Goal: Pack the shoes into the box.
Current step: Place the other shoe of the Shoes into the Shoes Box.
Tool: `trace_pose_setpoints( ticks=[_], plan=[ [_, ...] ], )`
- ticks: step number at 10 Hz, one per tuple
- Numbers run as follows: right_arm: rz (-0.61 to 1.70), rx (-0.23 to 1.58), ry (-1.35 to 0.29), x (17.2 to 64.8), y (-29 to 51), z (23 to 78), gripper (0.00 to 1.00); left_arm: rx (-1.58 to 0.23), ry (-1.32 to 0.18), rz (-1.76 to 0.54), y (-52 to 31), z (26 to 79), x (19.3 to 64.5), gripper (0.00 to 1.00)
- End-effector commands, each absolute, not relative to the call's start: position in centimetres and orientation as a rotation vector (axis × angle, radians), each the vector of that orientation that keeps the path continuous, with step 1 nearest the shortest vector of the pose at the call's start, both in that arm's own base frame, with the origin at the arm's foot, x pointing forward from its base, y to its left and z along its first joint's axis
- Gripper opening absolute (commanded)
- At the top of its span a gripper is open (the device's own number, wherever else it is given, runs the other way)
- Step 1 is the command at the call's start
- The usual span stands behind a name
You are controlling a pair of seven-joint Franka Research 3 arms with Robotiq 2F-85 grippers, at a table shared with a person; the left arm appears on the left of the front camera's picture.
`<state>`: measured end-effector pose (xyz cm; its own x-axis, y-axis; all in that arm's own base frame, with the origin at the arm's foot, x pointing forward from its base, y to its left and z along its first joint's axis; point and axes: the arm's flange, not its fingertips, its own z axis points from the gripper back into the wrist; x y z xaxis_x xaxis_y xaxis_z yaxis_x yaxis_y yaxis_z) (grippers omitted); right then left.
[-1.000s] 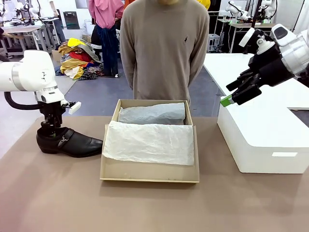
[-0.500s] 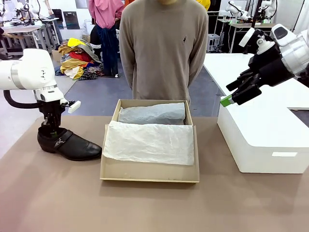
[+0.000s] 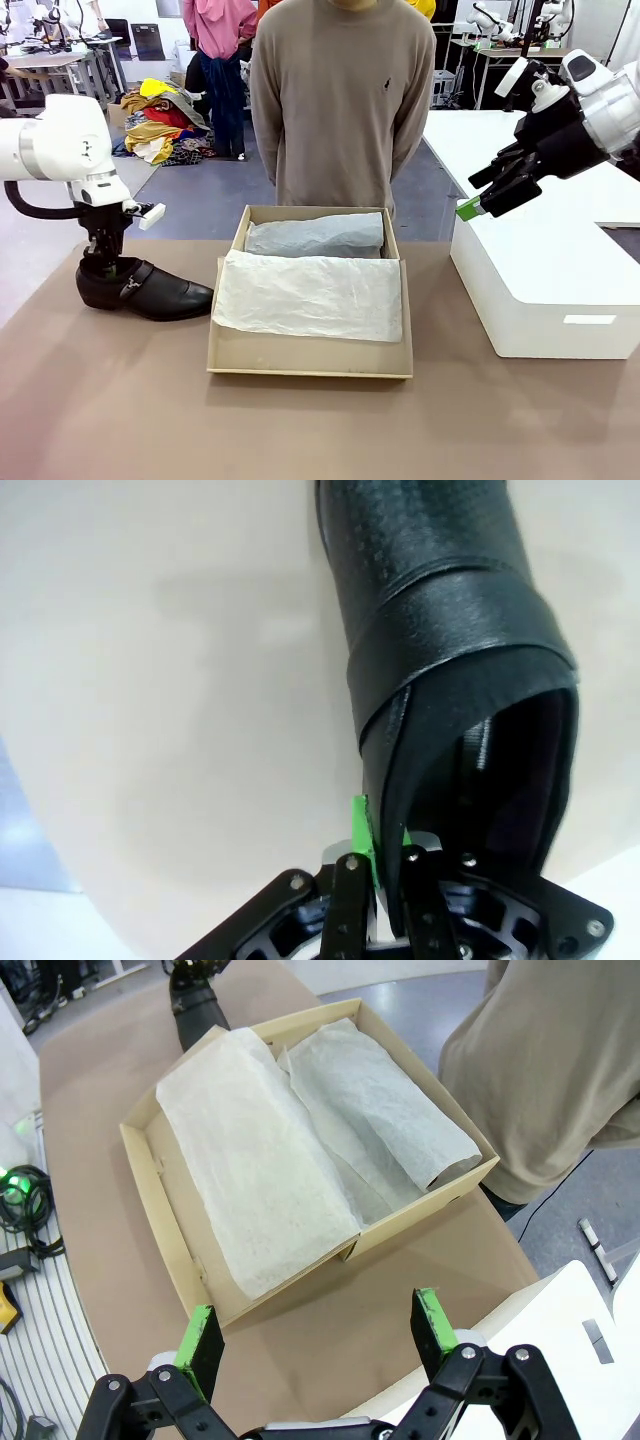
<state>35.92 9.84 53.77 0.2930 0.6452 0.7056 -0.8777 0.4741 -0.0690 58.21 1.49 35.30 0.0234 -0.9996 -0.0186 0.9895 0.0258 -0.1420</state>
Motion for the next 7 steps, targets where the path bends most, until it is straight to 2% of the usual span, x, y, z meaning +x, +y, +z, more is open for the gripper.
trace_pose_setpoints(
  ticks=[1,7],
  plan=[
    [1.057,0.383,-0.759,36.2,9.8,53.7,1.00,-0.097,0.090,-1.432,2.5,38.4,58.5,0.00],
    [1.057,0.383,-0.759,36.2,9.8,53.7,1.00,-0.040,0.064,-1.342,5.8,48.0,60.1,0.00]
  ],
)
